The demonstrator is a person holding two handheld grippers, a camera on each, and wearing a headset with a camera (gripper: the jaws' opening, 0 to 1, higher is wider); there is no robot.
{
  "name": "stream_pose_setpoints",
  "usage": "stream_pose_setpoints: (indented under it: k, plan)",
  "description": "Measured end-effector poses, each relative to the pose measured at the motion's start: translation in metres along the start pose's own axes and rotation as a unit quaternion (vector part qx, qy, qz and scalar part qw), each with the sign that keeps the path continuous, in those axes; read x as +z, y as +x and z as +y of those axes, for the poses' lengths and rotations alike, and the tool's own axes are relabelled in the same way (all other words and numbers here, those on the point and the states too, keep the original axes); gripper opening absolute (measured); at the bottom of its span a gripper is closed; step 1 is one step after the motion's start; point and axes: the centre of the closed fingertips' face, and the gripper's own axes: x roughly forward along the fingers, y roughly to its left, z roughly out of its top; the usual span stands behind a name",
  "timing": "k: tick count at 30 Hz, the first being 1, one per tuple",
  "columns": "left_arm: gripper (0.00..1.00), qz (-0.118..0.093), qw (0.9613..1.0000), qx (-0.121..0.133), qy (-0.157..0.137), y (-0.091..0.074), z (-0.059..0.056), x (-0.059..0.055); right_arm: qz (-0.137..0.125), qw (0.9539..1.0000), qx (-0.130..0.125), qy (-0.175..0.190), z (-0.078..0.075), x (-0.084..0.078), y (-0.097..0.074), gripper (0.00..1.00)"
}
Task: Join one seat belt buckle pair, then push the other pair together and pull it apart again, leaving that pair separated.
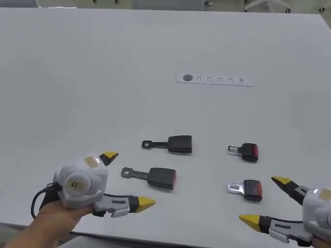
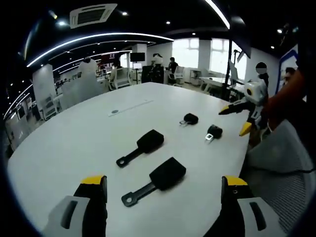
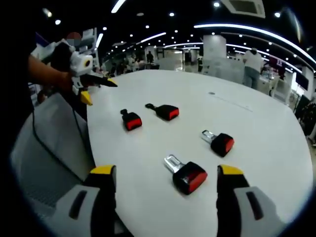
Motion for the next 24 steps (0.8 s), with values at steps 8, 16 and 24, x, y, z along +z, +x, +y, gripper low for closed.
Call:
stream_pose_setpoints:
  k: [8,16,24]
  plan:
    - [0.99,0.000,1.0000,0.000,0.000,-0.0003,-0.0003,0.0004,0.000,1.0000,0.001,-0.003,-0.0008,0.0004,-0.0005,0.85]
    - [0.99,0.000,1.0000,0.000,0.004,0.0015,0.0015,0.0023,0.003,1.0000,0.005,-0.007,-0.0039,0.0020,-0.0002,0.85]
    - [0.98,0.006,0.9999,-0.003,0.008,0.0046,0.0025,0.0008,0.013,0.9998,0.012,-0.011,-0.0071,-0.0031,0.0011,0.85]
